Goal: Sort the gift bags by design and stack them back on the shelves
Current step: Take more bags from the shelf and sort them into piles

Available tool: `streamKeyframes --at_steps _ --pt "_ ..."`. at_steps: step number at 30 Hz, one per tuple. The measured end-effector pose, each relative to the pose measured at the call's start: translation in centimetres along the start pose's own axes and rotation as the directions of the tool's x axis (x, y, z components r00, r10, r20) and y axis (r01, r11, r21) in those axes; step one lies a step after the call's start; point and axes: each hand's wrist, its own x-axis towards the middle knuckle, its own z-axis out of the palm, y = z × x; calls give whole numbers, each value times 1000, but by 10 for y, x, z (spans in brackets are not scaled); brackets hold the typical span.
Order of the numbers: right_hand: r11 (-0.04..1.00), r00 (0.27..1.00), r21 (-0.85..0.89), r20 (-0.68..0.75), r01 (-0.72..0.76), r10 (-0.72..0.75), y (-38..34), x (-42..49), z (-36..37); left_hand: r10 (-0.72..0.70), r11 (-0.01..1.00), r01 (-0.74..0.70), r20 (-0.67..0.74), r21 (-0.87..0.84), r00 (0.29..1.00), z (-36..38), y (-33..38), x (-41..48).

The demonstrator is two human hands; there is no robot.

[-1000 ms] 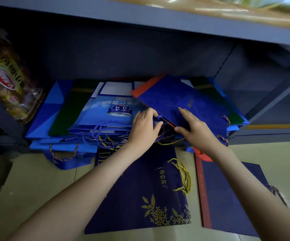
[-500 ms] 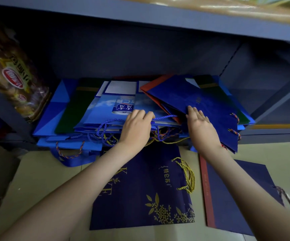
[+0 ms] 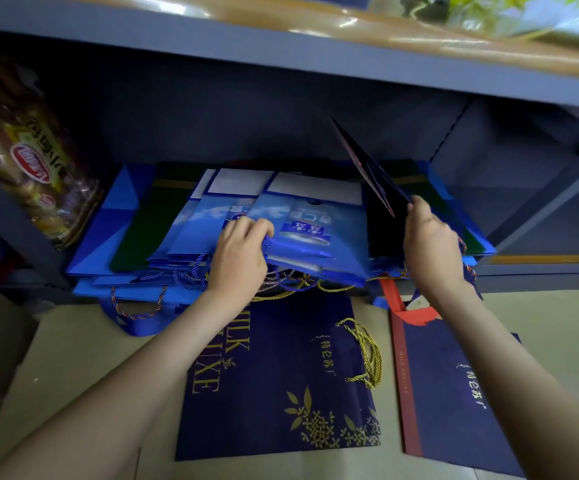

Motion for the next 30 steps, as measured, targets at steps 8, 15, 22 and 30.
streamKeyframes --at_steps 8,15,22,30 --pt "976 969 106 -184 189 -167 14 -12 -8 195 946 -283 421 157 886 11 12 -21" --pt "928 910 -29 212 371 -357 33 -61 28 463 760 -542 287 358 839 33 23 -27" --pt "950 879 -180 453 254 -149 -3 -51 41 440 709 -556 345 434 829 54 15 -32" --pt "981 976 -8 97 194 -193 94 -85 3 542 718 -543 140 435 829 54 39 -17"
